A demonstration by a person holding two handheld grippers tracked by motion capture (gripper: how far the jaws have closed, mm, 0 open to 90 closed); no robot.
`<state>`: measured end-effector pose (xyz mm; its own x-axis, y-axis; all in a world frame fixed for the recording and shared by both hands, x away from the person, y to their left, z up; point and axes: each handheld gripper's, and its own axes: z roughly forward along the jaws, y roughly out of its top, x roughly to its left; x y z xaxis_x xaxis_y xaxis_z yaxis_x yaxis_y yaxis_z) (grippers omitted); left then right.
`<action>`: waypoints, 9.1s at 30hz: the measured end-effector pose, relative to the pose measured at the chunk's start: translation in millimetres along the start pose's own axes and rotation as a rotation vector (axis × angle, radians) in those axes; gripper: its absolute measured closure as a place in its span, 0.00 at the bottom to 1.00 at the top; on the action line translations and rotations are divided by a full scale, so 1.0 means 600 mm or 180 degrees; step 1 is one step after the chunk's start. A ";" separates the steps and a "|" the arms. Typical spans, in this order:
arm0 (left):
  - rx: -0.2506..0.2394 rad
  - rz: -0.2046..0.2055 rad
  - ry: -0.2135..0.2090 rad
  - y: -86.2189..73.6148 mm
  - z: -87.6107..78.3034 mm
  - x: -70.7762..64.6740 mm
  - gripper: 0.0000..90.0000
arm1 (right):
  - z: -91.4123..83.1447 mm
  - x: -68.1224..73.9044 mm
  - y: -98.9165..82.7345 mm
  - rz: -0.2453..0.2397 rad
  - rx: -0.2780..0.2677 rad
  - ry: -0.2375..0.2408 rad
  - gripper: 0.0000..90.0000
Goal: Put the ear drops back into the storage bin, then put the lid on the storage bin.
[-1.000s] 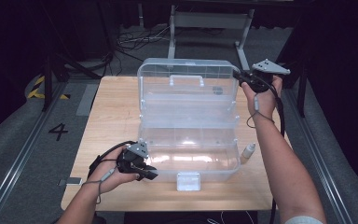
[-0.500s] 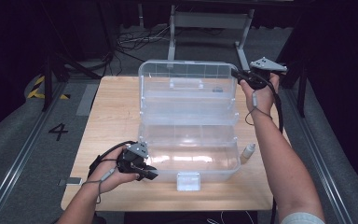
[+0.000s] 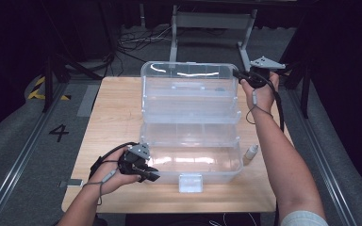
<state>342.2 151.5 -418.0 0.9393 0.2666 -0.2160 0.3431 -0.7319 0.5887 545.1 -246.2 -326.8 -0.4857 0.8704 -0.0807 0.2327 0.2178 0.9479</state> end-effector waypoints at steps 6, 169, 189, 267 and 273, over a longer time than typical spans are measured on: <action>-0.0005 -0.0010 0.0000 0.000 0.000 0.000 0.86 | 0.009 -0.004 -0.002 0.0041 0.0035 0.0013 0.93; -0.0809 -0.0479 0.0675 -0.013 -0.105 0.017 0.54 | -0.145 -0.053 -0.022 0.0212 -0.0001 0.0376 0.60; -0.0964 -0.1099 0.1170 -0.070 -0.149 0.033 0.53 | -0.234 -0.043 -0.027 0.0034 0.0112 0.0660 0.60; -0.0818 -0.1251 0.1234 -0.102 -0.138 0.042 0.48 | -0.146 0.018 -0.097 -0.1549 0.2825 0.1690 0.64; -0.0813 -0.1255 0.1217 -0.101 -0.136 0.045 0.48 | -0.141 0.024 -0.113 -0.1677 0.3010 0.1700 0.64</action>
<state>346.7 254.6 -395.9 0.6588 0.7283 -0.1886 0.6104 -0.3710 0.6998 450.7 -285.7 -366.2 -0.9418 0.3337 -0.0402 0.3175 0.9227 0.2186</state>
